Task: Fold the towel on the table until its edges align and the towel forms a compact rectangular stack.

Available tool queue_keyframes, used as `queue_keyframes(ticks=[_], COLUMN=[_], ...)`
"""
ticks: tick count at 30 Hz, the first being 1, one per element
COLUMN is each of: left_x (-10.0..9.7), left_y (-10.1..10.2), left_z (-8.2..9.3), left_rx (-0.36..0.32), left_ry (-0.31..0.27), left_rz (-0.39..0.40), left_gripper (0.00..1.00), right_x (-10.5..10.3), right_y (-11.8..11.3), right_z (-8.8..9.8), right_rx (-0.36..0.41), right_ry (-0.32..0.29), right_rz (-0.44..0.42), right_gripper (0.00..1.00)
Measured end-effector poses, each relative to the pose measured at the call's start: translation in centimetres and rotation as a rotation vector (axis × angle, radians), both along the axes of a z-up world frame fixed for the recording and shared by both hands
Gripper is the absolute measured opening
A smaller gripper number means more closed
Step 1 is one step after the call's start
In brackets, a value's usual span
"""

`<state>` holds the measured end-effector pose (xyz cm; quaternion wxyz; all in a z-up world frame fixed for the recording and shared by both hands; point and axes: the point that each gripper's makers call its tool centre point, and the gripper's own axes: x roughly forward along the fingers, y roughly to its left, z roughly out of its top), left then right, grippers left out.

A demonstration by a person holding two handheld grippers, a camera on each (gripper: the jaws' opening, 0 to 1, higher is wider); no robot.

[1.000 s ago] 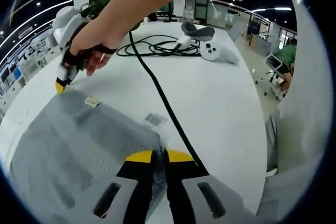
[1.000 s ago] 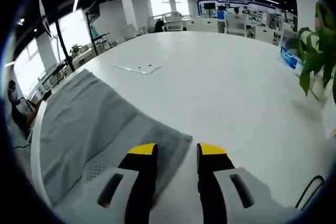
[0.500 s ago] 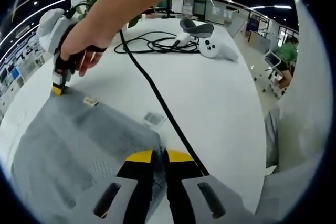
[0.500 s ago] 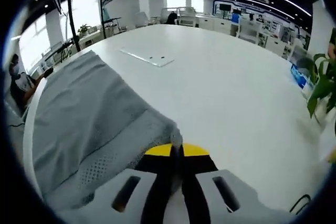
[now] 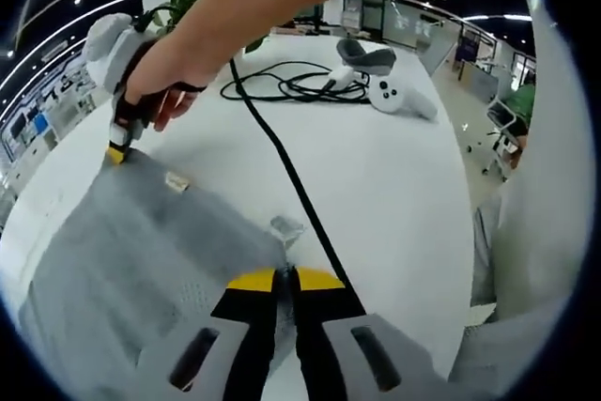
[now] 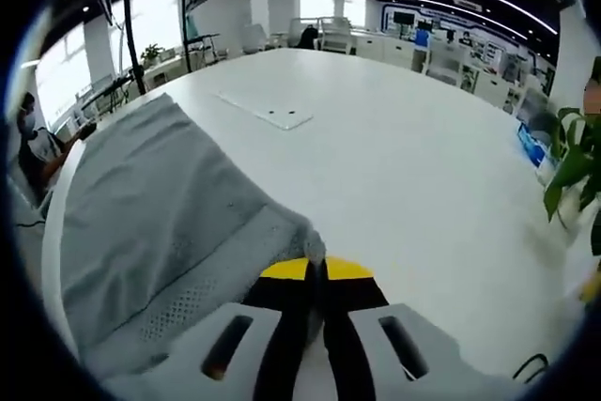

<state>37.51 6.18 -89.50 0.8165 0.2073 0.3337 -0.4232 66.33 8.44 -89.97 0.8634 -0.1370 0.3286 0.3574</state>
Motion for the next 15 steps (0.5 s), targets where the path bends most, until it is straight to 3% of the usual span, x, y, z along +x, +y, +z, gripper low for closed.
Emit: queue_keyframes(ticks=[3, 6, 15], left_x=[-0.2, -0.7, -1.0], left_y=[0.4, 0.6, 2.9], left_z=[0.7, 1.9, 5.7], left_rx=[-0.012, -0.024, -0.138], left_ry=[0.004, -0.032, -0.041], left_rz=[0.008, -0.037, 0.011], left_gripper=[0.05, 0.05, 0.05], right_x=[0.0, -0.2, -0.8], right_y=[0.1, -0.2, 0.5], right_z=[0.5, 1.3, 4.9], right_rx=[-0.004, -0.031, -0.074], right_ry=[-0.005, -0.014, -0.049], right_rz=[-0.013, -0.018, -0.085], right_gripper=[0.02, 0.02, 0.02])
